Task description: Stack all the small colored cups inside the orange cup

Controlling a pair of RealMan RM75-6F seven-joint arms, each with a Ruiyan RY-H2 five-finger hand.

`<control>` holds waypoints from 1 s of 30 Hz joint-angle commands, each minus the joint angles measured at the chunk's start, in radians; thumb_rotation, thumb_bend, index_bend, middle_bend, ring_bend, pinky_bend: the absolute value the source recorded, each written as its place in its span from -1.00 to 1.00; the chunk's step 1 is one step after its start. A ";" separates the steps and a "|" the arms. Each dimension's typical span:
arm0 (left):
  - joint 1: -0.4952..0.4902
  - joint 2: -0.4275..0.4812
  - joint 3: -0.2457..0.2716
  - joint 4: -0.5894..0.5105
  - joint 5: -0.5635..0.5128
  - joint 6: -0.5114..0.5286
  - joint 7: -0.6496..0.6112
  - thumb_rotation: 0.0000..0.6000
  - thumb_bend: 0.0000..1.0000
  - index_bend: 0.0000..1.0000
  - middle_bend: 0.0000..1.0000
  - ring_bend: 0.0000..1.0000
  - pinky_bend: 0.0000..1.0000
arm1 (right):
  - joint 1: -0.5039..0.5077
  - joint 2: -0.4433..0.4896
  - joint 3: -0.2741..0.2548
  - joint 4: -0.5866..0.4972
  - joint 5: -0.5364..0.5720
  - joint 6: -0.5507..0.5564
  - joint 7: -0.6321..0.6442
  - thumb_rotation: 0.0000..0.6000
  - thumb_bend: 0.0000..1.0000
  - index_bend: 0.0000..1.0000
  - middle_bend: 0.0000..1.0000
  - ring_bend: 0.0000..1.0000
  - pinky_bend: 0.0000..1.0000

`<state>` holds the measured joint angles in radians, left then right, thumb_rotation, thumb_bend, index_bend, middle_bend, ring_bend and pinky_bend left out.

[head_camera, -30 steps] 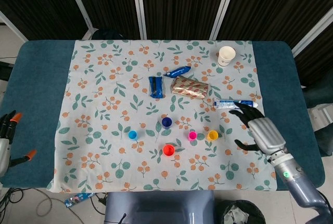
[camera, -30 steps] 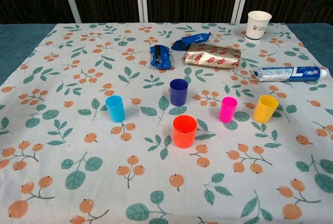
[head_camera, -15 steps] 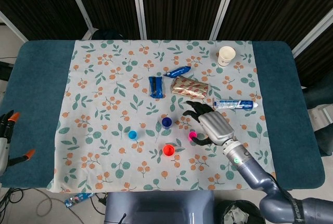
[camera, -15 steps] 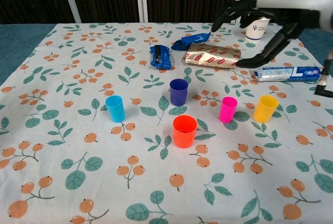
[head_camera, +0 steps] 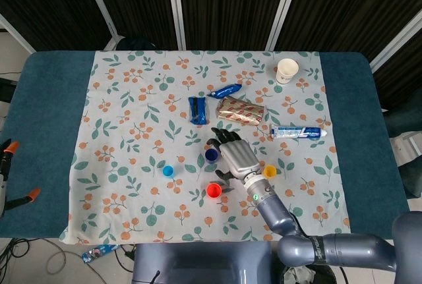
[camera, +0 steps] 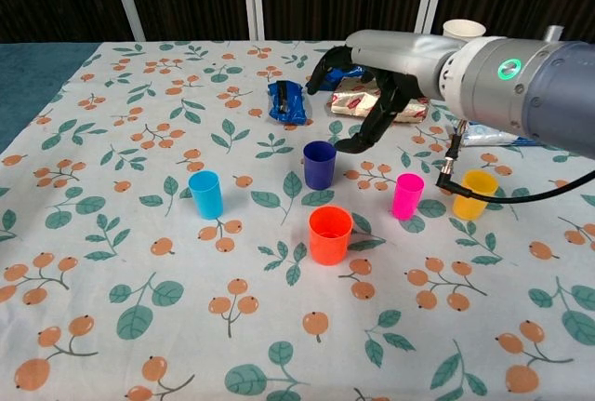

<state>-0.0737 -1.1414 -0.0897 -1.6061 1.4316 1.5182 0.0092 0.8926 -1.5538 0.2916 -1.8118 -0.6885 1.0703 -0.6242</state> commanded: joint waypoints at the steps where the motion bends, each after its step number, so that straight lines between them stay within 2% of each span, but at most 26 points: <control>1: -0.001 0.000 0.000 0.000 -0.001 -0.002 -0.001 1.00 -0.85 -0.95 -1.00 -1.00 -1.00 | 0.024 -0.040 -0.003 0.048 0.049 0.032 -0.036 1.00 -0.31 -0.53 -0.91 -0.88 -0.73; 9: -0.002 -0.002 0.000 0.002 -0.005 -0.008 0.004 1.00 -0.85 -0.94 -1.00 -1.00 -1.00 | 0.041 -0.087 -0.006 0.118 0.104 0.021 -0.036 1.00 -0.31 -0.53 -0.92 -0.88 -0.73; 14: -0.002 -0.004 -0.001 0.002 -0.007 -0.008 0.008 1.00 -0.85 -0.94 -1.00 -1.00 -1.00 | 0.055 -0.114 -0.006 0.143 0.101 0.022 -0.035 1.00 -0.31 -0.52 -0.91 -0.88 -0.73; 21: -0.004 -0.003 -0.003 0.004 -0.016 -0.016 0.007 1.00 -0.85 -0.94 -1.00 -1.00 -1.00 | 0.071 -0.174 0.010 0.212 0.103 0.038 -0.021 1.00 -0.31 -0.41 -0.91 -0.88 -0.73; 30: -0.004 -0.003 -0.008 0.005 -0.027 -0.016 0.005 1.00 -0.85 -0.94 -1.00 -1.00 -1.00 | 0.074 -0.194 0.005 0.255 0.113 0.032 -0.022 1.00 -0.31 -0.39 -0.91 -0.88 -0.73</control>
<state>-0.0772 -1.1441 -0.0982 -1.6006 1.4048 1.5023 0.0134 0.9667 -1.7467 0.2979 -1.5578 -0.5761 1.1033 -0.6456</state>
